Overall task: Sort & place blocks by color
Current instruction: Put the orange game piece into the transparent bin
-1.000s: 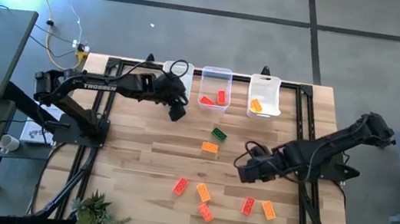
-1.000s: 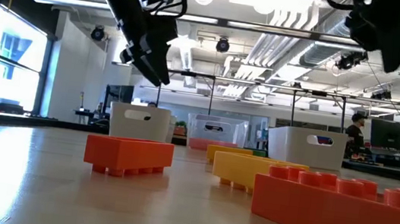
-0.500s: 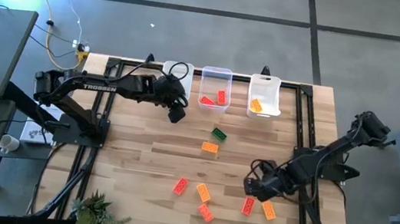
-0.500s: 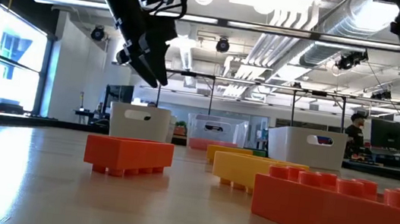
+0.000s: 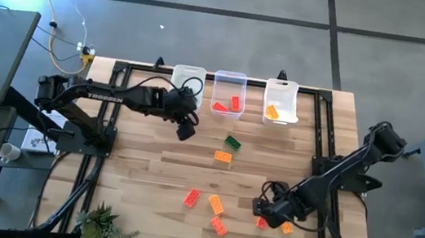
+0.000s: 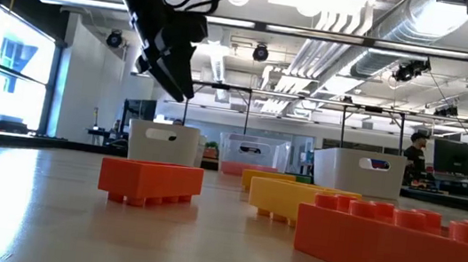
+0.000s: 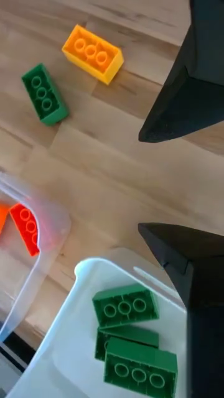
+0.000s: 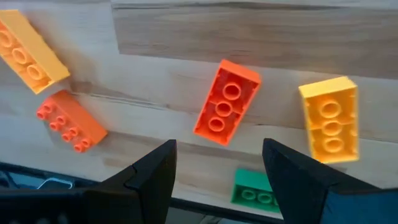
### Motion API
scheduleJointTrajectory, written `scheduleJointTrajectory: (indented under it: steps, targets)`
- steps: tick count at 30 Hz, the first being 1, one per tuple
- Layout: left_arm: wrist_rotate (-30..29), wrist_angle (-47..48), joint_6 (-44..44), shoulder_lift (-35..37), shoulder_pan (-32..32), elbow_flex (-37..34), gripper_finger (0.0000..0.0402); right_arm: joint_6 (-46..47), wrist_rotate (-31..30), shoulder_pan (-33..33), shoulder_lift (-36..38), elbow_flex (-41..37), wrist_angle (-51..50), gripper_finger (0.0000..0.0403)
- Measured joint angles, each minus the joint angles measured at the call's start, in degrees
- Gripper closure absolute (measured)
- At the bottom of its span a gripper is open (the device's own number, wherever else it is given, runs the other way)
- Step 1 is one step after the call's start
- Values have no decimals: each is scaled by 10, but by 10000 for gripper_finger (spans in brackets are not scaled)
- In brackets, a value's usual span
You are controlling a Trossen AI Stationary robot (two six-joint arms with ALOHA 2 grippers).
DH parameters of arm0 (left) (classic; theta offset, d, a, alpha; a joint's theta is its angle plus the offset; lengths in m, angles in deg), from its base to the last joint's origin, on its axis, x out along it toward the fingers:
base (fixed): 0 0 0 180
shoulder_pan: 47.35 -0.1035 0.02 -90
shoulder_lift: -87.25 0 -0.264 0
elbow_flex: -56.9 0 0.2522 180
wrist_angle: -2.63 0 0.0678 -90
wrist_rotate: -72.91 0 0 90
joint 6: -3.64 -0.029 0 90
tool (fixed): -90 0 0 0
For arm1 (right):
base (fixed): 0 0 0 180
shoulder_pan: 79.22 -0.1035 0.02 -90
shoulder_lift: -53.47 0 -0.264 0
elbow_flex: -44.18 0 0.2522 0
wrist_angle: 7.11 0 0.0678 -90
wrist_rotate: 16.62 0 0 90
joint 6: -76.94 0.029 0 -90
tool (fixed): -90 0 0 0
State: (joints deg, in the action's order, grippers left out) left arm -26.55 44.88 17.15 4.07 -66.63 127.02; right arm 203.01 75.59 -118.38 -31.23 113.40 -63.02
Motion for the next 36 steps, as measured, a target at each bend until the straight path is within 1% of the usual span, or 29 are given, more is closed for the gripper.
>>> scheduleJointTrajectory:
  steps: [5, 14, 30, 33, 36]
  targets:
    - [0, 0, 4, 0, 13, 0, 192, 1, 4, 0, -33, 0, 34, 178]
    - [-2, 0, 13, 0, 22, 0, 192, 19, 22, 0, -75, 0, 40, 178]
    - [-2, 0, 13, 0, 22, 0, 192, 40, 11, 0, -153, 1, 51, 179]
    - [-2, 0, 13, 0, 22, 0, 192, 38, 15, 1, -161, 3, 53, 189]
    - [-1, 0, 13, 0, 22, 0, 192, 37, 17, 0, -163, 2, 52, 218]
